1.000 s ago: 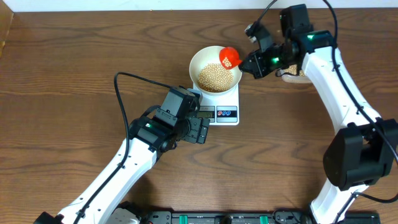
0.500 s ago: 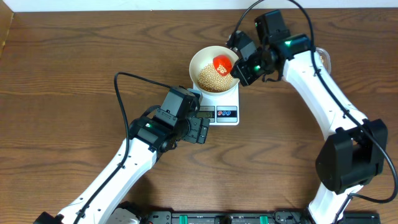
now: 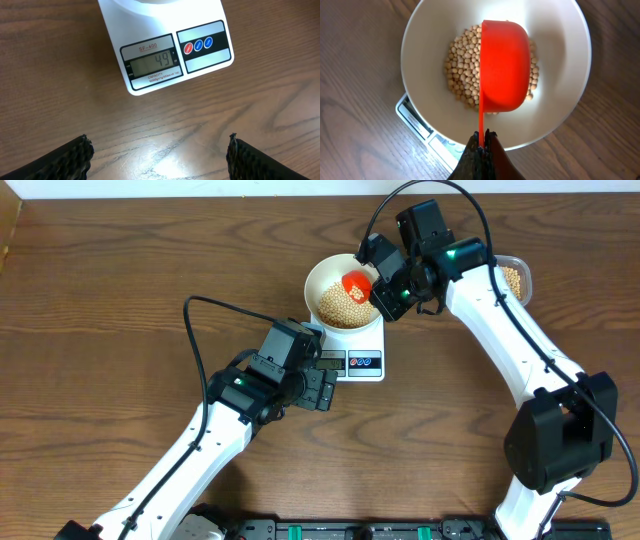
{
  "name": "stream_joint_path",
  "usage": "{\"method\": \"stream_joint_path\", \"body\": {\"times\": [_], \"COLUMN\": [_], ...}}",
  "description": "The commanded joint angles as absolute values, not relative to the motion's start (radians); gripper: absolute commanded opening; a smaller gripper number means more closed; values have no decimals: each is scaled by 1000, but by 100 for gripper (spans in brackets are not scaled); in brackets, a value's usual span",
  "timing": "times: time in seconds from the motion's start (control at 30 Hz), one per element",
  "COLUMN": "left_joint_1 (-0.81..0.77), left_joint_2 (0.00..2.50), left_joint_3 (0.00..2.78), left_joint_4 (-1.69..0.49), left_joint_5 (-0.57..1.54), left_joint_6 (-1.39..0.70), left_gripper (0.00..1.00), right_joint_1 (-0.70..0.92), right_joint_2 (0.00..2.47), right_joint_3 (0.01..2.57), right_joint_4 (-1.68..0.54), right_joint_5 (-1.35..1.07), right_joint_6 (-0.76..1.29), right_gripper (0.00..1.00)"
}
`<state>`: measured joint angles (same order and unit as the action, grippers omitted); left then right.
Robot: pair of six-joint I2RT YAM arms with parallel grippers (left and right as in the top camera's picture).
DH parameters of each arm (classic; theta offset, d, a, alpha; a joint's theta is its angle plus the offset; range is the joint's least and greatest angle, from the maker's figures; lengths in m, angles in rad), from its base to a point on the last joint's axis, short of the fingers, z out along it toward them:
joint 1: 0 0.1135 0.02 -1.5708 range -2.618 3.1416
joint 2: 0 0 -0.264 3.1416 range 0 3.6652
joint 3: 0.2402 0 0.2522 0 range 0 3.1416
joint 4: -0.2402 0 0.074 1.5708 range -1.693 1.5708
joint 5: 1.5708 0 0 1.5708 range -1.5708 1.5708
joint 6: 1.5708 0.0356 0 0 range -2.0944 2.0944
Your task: Scoop item into bowl and weigh 50g on scale
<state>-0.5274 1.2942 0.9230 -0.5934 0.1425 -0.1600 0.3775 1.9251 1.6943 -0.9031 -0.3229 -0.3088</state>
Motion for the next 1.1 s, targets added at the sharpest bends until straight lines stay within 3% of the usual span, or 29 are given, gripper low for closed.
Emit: {"method": "stream_joint_path", "body": {"times": [0.0,1.07], "left_joint_1": [-529,-529], "left_joint_2": [1300,1300], "left_joint_3": [921,921], "left_joint_4": [-593,-593], "left_joint_5": [126,126], "left_joint_6": [-158,-158], "left_gripper": [88,88], "right_joint_1": [382,381], "right_joint_2": [1913,1913], "right_joint_3": [1707,1707], "right_joint_4": [-901,-878], "right_joint_5": [-316,-283], "right_joint_6": [-349,-441], "right_gripper": [1,1]}}
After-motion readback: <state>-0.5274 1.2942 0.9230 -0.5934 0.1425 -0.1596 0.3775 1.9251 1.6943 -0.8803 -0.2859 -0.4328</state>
